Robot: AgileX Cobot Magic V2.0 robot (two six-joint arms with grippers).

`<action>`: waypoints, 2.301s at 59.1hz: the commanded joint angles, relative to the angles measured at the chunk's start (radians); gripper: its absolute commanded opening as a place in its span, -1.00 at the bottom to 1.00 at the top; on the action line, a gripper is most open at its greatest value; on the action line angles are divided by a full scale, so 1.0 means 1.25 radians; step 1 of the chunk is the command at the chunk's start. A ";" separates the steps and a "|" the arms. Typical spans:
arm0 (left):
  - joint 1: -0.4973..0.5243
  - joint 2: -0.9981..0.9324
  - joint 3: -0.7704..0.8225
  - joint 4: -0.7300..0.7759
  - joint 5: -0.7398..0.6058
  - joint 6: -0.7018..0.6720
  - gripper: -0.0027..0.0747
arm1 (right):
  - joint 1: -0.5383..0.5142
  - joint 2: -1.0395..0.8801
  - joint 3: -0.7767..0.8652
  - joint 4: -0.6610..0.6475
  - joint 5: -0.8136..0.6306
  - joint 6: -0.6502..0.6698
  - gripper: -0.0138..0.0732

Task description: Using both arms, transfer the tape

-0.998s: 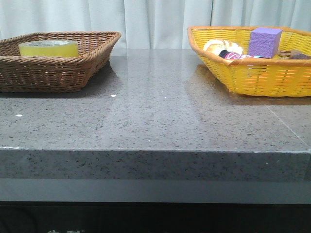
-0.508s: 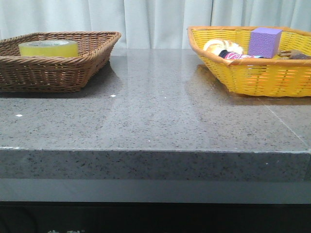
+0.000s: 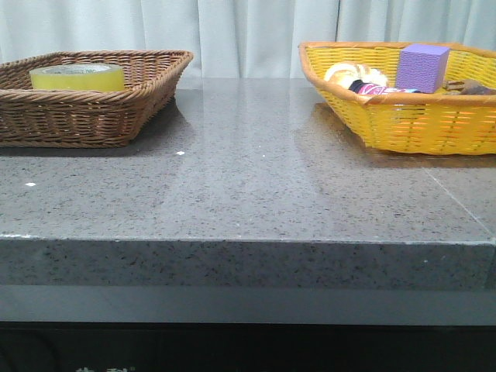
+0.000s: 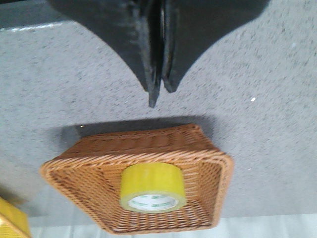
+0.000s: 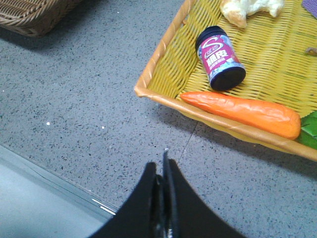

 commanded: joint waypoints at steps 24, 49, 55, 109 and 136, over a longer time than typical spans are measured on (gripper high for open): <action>0.041 -0.169 0.189 -0.081 -0.230 -0.004 -0.98 | -0.005 -0.005 -0.020 -0.004 -0.054 -0.001 -0.84; 0.041 -0.169 0.189 -0.081 -0.230 -0.004 -0.98 | -0.005 -0.005 -0.020 -0.004 -0.055 -0.001 -0.84; 0.041 -0.169 0.189 -0.081 -0.230 -0.004 -0.98 | -0.005 -0.005 -0.020 -0.004 -0.055 -0.001 -0.84; 0.041 -0.169 0.189 -0.081 -0.230 -0.004 -0.98 | -0.225 -0.402 0.324 0.045 -0.289 -0.001 -0.84; 0.041 -0.169 0.189 -0.081 -0.230 -0.004 -0.98 | -0.263 -0.625 0.614 0.084 -0.518 -0.001 -0.84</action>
